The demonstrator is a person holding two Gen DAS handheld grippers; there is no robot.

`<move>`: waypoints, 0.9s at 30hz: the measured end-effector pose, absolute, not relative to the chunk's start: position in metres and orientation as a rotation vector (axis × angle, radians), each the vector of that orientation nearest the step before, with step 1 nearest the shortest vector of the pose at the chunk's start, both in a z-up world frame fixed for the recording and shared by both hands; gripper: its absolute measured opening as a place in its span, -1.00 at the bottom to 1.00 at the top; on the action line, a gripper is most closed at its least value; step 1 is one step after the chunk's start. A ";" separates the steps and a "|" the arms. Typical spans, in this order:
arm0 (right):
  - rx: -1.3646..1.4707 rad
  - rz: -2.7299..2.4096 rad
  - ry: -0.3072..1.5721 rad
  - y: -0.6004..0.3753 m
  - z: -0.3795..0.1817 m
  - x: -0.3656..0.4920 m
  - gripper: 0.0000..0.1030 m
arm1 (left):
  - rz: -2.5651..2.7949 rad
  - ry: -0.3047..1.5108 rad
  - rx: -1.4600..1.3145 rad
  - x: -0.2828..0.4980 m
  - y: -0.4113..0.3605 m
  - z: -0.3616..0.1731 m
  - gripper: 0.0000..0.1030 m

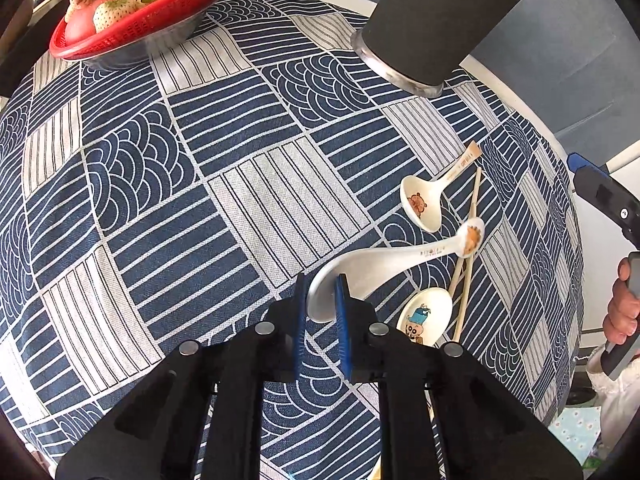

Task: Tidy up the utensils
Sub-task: 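Move the left tool toward the white spoon lying by the chopsticks, then close the left gripper on the white spoon handle and lift it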

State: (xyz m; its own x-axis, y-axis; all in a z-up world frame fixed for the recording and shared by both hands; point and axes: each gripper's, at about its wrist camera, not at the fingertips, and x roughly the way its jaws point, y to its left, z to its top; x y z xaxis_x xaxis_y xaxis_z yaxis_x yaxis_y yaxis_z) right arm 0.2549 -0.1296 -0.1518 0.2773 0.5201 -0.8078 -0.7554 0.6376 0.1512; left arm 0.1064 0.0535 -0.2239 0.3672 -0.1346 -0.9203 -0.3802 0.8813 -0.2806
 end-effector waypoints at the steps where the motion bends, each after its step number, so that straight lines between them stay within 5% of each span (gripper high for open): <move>1: -0.286 0.872 0.961 -0.129 -0.154 0.255 0.71 | 0.163 1.198 -0.483 0.107 0.052 -0.221 -0.81; 23: -0.737 1.148 0.855 -0.076 -0.194 0.181 0.67 | 0.098 1.163 -0.315 0.101 0.039 -0.157 -0.89; 25: -0.755 1.166 0.856 -0.071 -0.196 0.176 0.43 | 0.089 1.159 -0.299 0.102 0.039 -0.151 -0.89; 27: -0.768 1.183 0.905 -0.064 -0.199 0.176 -0.11 | 0.083 1.155 -0.278 0.103 0.039 -0.146 -0.89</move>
